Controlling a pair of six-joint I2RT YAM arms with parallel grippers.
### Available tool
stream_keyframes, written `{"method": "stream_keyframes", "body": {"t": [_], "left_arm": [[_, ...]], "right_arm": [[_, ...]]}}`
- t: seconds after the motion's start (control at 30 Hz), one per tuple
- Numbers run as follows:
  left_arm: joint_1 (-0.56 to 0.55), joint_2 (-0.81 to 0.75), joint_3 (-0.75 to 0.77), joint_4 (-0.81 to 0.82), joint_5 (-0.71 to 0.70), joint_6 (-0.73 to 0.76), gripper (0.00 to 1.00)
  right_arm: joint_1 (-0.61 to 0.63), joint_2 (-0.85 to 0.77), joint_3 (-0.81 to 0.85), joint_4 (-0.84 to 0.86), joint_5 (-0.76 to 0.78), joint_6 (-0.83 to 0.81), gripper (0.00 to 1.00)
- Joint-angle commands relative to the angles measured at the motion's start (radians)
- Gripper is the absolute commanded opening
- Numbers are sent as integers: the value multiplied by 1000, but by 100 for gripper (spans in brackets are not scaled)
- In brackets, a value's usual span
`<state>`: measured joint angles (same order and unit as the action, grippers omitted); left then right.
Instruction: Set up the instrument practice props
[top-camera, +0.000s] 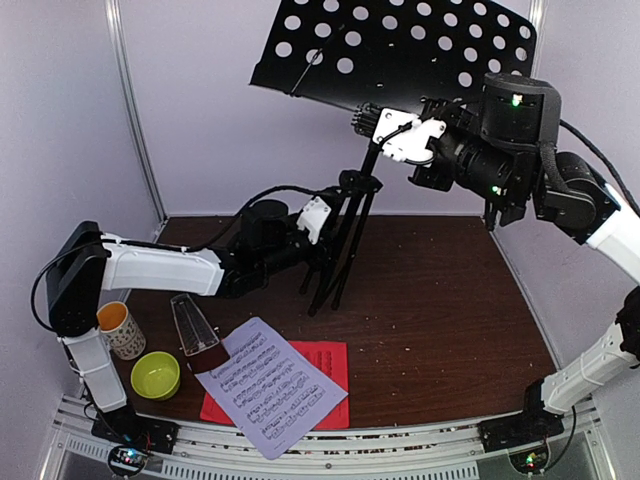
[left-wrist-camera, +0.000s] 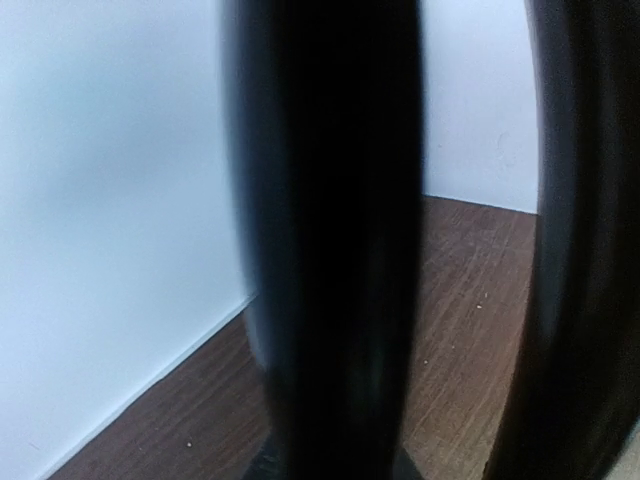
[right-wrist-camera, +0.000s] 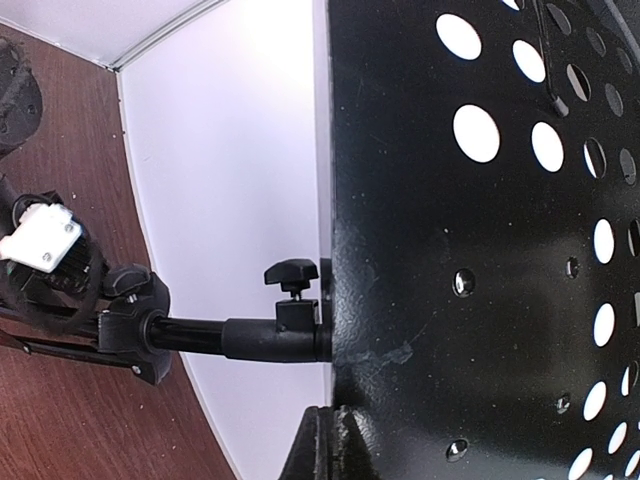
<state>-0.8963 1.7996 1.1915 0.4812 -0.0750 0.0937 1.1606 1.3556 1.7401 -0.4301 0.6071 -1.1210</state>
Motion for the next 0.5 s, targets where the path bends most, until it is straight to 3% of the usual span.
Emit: {"method": "stream_keyframes", "body": {"t": [0.0, 0.2, 0.47], "left_arm": [[-11, 29, 13, 106, 17, 93, 13], [-10, 79, 2, 178, 33, 240, 0], [17, 196, 48, 286, 46, 357, 0]], "right_arm": [[5, -74, 45, 290, 21, -16, 0], [-2, -77, 62, 300, 33, -60, 0], [-43, -79, 69, 294, 27, -91, 0]]}}
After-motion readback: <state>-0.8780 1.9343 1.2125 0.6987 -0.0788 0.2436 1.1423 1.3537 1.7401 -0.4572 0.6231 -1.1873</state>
